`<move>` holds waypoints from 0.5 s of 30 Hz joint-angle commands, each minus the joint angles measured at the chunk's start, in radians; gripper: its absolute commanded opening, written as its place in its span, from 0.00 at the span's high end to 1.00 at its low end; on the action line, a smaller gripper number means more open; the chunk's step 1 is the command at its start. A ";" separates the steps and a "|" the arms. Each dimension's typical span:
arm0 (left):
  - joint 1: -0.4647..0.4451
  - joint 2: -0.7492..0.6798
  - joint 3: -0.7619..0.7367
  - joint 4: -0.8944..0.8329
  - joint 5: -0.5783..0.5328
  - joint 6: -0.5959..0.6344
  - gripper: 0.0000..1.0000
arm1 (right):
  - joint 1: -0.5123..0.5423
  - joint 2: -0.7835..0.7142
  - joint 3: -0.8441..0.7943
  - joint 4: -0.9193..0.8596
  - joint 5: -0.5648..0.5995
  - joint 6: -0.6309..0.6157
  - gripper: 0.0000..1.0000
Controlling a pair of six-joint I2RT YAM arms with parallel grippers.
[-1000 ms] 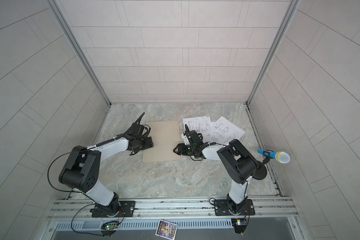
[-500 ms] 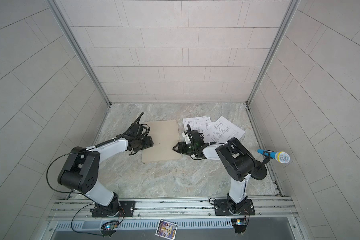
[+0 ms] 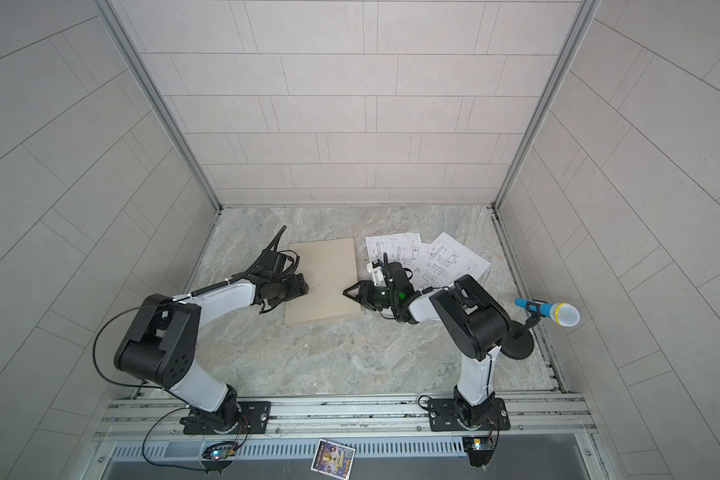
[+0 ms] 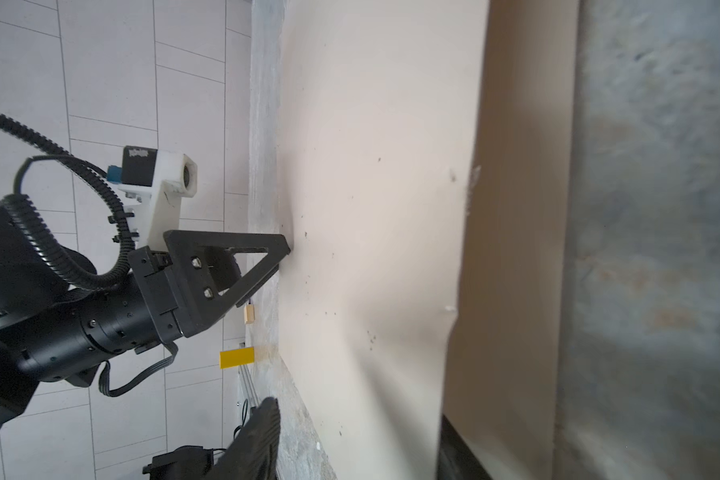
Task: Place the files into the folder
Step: 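Grip the folder's top cover edge with the right gripper, then lift and swing the folder cover open with the right gripper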
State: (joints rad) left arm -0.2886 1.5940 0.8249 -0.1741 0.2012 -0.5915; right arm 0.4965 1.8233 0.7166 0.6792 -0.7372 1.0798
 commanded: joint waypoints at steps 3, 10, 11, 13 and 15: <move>-0.004 -0.051 -0.027 0.055 0.029 -0.023 0.18 | -0.007 -0.034 -0.001 0.008 -0.002 0.014 0.56; -0.005 -0.060 -0.048 0.157 0.073 -0.070 0.18 | -0.007 -0.070 0.046 -0.114 0.018 -0.046 0.87; -0.004 -0.061 -0.046 0.166 0.075 -0.074 0.18 | -0.007 -0.086 0.055 -0.156 0.027 -0.070 0.89; -0.005 -0.059 -0.037 0.171 0.081 -0.076 0.18 | -0.007 -0.126 0.078 -0.266 0.057 -0.128 0.94; -0.004 -0.060 -0.028 0.170 0.085 -0.076 0.17 | -0.007 -0.165 0.103 -0.375 0.087 -0.188 0.98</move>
State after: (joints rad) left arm -0.2886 1.5627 0.7830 -0.0559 0.2550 -0.6540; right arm 0.4870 1.7317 0.7776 0.4679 -0.6991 0.9924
